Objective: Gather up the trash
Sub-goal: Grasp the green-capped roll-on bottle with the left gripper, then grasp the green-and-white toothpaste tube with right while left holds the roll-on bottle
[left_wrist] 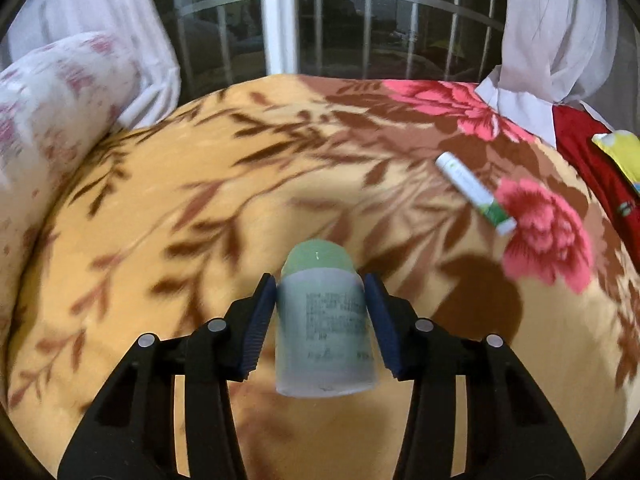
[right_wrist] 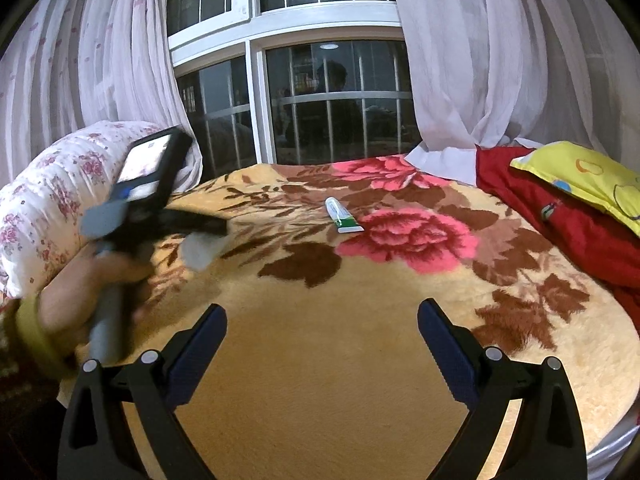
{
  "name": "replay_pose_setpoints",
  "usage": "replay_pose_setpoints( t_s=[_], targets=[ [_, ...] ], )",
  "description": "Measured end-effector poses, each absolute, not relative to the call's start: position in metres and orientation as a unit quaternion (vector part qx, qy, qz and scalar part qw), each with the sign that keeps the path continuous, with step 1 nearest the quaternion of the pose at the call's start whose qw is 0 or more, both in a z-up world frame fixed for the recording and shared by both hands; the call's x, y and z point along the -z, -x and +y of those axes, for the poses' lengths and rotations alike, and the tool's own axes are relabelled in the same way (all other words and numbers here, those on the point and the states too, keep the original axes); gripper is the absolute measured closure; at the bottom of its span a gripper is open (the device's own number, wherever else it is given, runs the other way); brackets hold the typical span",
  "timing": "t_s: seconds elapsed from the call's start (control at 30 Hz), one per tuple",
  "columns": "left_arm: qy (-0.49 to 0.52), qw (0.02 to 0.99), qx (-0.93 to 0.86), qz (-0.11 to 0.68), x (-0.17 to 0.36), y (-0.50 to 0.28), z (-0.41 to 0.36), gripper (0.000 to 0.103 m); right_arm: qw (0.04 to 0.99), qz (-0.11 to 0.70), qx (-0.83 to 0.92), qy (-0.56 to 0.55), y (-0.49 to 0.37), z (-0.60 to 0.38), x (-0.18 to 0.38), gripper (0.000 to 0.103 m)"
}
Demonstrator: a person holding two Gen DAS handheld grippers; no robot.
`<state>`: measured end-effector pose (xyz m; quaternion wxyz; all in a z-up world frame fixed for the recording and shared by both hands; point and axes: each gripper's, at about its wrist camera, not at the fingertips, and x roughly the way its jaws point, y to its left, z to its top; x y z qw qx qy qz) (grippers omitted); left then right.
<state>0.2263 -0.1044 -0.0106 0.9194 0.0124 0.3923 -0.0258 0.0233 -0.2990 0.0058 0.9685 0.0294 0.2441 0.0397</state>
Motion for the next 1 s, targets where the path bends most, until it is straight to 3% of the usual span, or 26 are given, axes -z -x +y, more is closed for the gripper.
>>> replay_pose_setpoints(
  t_s=[0.4,0.5,0.77,1.0],
  targets=[
    [-0.016,0.931,-0.009,0.365,0.002,-0.152,-0.033,0.06,0.964,0.26,-0.061,-0.01,-0.06,-0.269,-0.025,0.008],
    [-0.015,0.933,-0.013,0.358,-0.002,-0.147,-0.025,0.068,0.964,0.258,-0.057,0.005,-0.086,-0.261,-0.034,0.008],
    [0.005,0.93,-0.015,0.366,0.007,-0.147,-0.005,0.068,0.955,0.292,-0.023,0.035,-0.181,-0.257,-0.037,0.008],
    [0.02,0.929,-0.011,0.37,0.009,-0.151,0.006,0.068,0.953,0.3,-0.007,0.049,-0.215,-0.262,-0.037,0.008]
  ],
)
